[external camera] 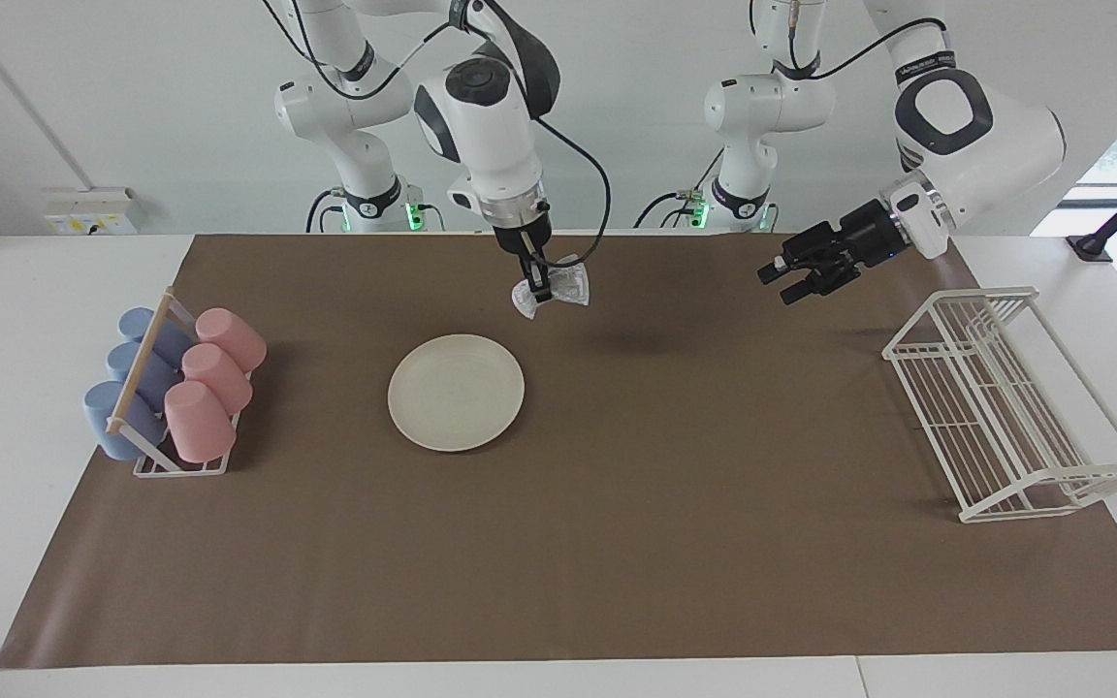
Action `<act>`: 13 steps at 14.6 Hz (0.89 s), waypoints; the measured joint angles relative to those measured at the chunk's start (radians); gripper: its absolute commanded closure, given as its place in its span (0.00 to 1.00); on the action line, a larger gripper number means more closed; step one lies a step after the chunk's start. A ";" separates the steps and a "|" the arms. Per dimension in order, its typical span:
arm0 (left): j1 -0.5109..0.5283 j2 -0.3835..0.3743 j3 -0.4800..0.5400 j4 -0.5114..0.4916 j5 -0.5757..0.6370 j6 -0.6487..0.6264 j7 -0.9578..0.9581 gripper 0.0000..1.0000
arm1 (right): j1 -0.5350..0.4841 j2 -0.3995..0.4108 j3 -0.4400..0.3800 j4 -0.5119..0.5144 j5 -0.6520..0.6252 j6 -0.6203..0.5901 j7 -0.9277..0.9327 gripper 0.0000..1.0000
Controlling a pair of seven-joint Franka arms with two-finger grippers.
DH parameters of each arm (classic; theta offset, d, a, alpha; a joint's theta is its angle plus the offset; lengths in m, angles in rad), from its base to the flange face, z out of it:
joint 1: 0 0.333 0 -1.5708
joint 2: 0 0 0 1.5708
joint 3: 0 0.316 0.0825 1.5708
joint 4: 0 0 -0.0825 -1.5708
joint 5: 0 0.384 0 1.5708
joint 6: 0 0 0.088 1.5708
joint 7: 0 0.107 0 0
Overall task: Wipe plate with sponge
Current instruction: 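Lift the scrubber off the plate while the left gripper reaches toward it, then grasp the scrubber with the left gripper while the right gripper releases it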
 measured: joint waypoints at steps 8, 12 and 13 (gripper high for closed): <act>-0.146 -0.006 -0.014 -0.049 -0.308 -0.003 0.029 0.00 | -0.004 -0.007 -0.003 0.038 0.000 -0.056 0.004 1.00; -0.261 0.000 -0.015 -0.097 -0.382 0.016 0.118 0.00 | -0.003 -0.007 -0.002 0.038 0.000 -0.056 0.005 1.00; -0.287 0.005 -0.015 -0.110 -0.407 0.026 0.136 0.00 | -0.002 -0.007 -0.002 0.038 0.000 -0.056 0.005 1.00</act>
